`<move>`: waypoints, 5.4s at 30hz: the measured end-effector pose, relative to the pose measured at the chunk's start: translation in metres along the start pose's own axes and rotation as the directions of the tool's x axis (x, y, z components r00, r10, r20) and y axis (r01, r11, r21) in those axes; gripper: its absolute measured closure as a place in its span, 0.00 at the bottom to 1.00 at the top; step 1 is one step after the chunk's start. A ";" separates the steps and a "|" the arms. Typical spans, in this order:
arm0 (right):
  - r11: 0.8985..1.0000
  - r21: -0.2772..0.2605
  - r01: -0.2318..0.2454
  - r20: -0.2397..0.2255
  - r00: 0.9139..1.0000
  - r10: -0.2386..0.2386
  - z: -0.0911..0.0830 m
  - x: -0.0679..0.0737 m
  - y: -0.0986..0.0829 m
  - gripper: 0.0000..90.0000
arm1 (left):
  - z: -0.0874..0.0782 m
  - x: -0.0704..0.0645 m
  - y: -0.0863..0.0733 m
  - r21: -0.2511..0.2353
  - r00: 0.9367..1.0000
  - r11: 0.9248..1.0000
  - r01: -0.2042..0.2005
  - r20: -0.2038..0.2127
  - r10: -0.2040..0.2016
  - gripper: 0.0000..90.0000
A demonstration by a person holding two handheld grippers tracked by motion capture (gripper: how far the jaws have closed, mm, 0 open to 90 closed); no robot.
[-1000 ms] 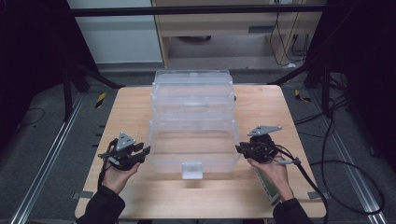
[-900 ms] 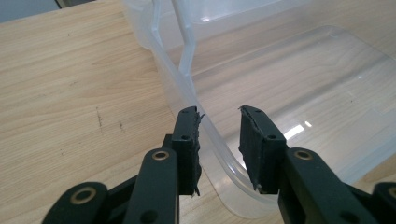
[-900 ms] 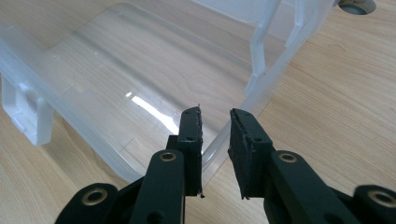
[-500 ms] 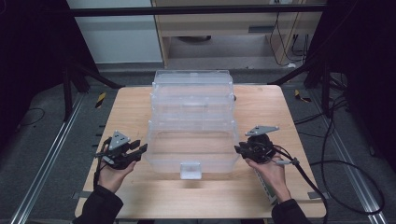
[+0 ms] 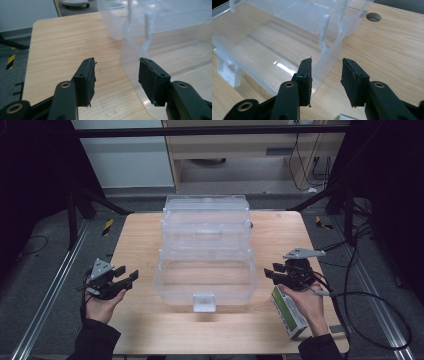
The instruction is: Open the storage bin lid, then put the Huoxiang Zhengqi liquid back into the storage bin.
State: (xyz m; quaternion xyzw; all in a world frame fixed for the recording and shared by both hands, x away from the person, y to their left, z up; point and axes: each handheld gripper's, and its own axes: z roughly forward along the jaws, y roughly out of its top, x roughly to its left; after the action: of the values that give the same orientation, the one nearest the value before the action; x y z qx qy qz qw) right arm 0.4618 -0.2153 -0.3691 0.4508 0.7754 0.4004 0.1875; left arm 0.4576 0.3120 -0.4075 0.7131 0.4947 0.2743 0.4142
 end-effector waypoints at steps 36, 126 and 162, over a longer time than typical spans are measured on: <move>0.959 0.283 0.002 0.054 0.998 -0.018 -0.021 -0.014 -0.012 0.44 | 0.020 0.028 -0.029 0.115 0.994 0.993 0.039 -0.107 -0.027 0.43; 0.815 0.579 0.007 0.056 0.997 -0.049 -0.009 -0.002 -0.029 0.71 | 0.032 0.021 -0.035 0.195 0.997 0.981 -0.004 -0.080 0.020 0.42; 0.988 0.151 0.030 0.145 0.988 -0.052 -0.060 0.004 0.040 0.72 | 0.034 0.020 -0.037 0.207 0.996 0.978 -0.013 -0.078 0.030 0.41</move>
State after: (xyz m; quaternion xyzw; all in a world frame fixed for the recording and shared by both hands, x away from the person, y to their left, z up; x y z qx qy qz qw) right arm 0.4428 -0.2279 -0.3009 0.4759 0.7961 0.3032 0.2187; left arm 0.4744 0.3256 -0.4571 0.7457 0.5291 0.2548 0.3147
